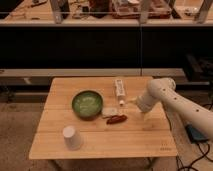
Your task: Drag the pepper across the table
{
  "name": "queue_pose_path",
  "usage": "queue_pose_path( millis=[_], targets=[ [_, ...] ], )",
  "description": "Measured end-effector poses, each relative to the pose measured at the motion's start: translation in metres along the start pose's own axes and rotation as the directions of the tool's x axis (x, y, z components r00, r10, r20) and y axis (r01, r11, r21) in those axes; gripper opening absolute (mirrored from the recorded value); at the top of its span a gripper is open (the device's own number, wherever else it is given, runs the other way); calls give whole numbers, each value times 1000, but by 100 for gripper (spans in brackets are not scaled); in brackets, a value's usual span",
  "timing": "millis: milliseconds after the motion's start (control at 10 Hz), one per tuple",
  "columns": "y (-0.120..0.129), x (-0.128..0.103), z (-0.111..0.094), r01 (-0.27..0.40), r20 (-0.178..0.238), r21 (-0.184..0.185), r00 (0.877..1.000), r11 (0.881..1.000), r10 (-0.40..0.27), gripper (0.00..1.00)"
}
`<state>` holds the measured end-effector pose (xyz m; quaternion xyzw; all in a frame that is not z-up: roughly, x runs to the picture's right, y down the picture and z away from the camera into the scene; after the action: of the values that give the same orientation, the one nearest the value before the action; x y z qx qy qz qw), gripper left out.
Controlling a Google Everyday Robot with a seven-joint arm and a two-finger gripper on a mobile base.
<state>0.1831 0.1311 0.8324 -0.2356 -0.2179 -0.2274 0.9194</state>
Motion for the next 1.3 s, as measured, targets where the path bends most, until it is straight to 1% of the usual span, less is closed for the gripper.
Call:
queue_pose_path(
  millis=[800,1000,1100,1200,1300],
  targets=[
    [0,0,0,0,1,0,1000,1000,0,80],
    [-2,-3,1,-20,-4,18,1000,1000,20,80],
    [-5,-8,3,-48,-6,44,999,998,49,80],
    [-6,-12,4,-62,-5,60,998,996,63,76],
    [-6,-15,6,-70,-4,66,998,995,71,69]
  ],
)
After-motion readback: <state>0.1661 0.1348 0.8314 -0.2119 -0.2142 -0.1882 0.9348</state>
